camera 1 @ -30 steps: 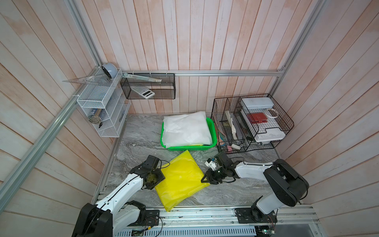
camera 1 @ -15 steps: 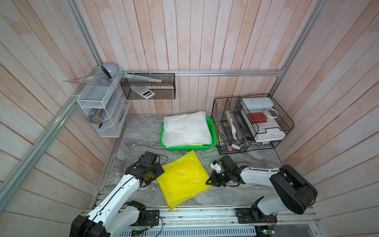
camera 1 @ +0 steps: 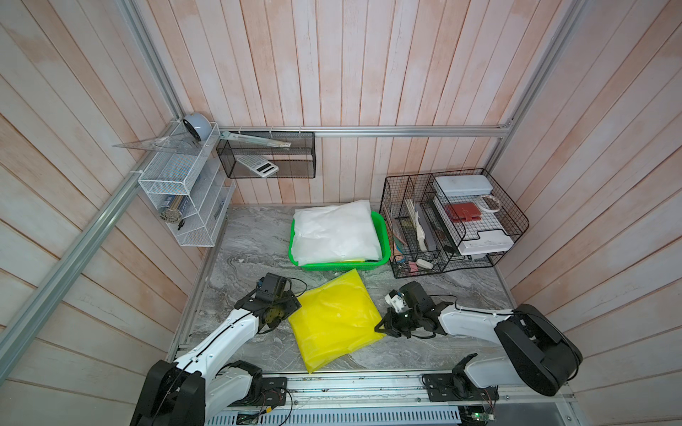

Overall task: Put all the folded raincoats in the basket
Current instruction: Pick up the raincoat from the center of the board.

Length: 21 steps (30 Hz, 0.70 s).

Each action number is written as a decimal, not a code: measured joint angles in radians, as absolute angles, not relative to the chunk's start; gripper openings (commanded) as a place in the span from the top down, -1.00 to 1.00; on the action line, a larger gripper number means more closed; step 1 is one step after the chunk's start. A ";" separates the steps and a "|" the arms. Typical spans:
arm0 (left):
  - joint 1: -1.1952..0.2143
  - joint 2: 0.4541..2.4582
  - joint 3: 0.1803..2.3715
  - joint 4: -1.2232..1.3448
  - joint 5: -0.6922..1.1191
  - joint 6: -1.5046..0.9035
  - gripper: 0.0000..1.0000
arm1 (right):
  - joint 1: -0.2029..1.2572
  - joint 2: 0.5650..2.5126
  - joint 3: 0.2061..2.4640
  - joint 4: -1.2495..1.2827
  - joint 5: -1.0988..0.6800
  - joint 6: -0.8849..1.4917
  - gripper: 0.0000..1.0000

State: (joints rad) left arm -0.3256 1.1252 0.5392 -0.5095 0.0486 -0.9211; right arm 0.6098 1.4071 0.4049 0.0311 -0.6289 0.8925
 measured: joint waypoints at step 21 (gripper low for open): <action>-0.242 1.276 0.510 -0.302 0.097 -0.857 0.19 | 0.607 1.417 0.426 0.000 -0.626 0.870 1.00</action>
State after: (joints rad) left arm -0.2420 1.2758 0.5098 -0.3016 0.0971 -0.8570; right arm 0.6071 1.4166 0.4259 0.0002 -0.6258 0.8703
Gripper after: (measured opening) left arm 0.455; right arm 0.067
